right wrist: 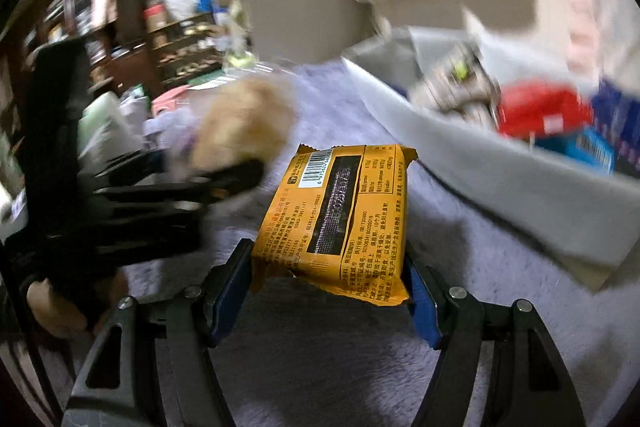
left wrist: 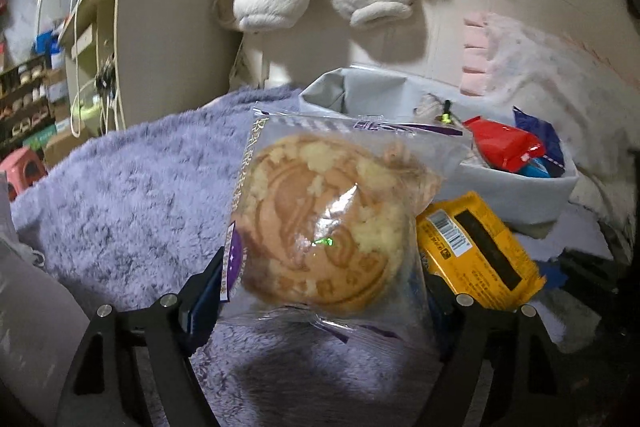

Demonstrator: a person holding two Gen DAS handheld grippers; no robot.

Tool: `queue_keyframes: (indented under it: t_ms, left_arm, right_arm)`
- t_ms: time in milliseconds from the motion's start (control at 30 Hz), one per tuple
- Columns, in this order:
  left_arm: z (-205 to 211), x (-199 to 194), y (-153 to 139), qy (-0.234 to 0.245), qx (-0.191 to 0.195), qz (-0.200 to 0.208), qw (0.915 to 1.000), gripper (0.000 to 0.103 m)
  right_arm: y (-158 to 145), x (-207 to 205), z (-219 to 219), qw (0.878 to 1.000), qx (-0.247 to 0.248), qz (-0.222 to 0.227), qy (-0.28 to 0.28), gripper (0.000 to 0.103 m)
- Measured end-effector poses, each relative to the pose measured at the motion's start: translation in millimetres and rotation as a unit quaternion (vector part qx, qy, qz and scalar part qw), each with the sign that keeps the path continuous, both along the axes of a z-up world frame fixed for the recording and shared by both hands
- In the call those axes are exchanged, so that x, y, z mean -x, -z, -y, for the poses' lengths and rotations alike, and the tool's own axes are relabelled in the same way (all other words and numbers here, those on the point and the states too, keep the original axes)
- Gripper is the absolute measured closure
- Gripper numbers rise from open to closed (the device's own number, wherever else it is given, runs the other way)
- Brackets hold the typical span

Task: Organize objects
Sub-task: 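Lift the yellow package upright with the right tool while the left tool holds the bun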

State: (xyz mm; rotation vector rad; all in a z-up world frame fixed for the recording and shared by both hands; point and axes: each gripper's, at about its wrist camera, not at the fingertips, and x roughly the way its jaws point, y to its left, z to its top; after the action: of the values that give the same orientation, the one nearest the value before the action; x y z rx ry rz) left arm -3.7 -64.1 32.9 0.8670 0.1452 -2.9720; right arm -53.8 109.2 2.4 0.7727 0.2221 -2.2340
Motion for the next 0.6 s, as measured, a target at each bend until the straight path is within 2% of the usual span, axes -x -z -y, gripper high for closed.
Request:
queue_keyframes:
  t_ms: [100, 133, 167, 200, 300, 400, 467, 533, 600]
  left_arm:
    - [-3.1, -2.7, -2.7, 0.003, 0.002, -0.008, 1.0, 0.023]
    - [-5.3, -4.1, -3.4, 0.003, 0.004, -0.009, 0.9999, 0.023]
    - [-6.8, -4.0, -3.6, 0.004, 0.008, -0.009, 0.9999, 0.023]
    - [-9.0, -3.9, -3.7, 0.005, 0.011, -0.009, 0.9999, 0.023]
    - [-13.8, -3.9, -3.0, 0.011, 0.017, -0.008, 0.9998, 0.023]
    - [-15.1, -2.7, -2.4, 0.014, 0.018, -0.004, 0.9997, 0.023]
    - [-13.3, -1.7, -1.6, 0.012, 0.014, 0.0, 0.9998, 0.023]
    - [-11.2, 0.9, 0.5, 0.01, 0.009, 0.007, 0.9999, 0.023]
    - [-10.7, 3.2, 2.8, 0.01, 0.005, 0.014, 0.9998, 0.023]
  right_arm:
    - [-7.1, -15.4, -1.6, 0.999, -0.004, -0.034, -0.001, 0.035]
    - [-8.5, -19.3, -2.5, 0.999, -0.002, -0.041, 0.0, 0.038]
    - [-9.2, -20.7, -2.7, 0.999, 0.0, -0.041, -0.001, 0.048]
    - [-9.5, -22.0, -3.1, 0.999, 0.003, -0.038, -0.007, 0.071]
    - [-6.5, -20.4, -2.4, 0.999, -0.011, -0.032, 0.001, 0.081]
    - [5.4, -0.1, 3.6, 1.0, -0.021, 0.011, 0.007, 0.078]
    - [12.3, 10.8, -1.9, 0.998, -0.018, 0.052, 0.017, 0.072]
    - [16.9, 20.8, -6.8, 0.996, -0.003, 0.085, 0.026, 0.055]
    - [19.3, 27.9, -13.8, 0.993, 0.023, 0.113, 0.033, 0.054]
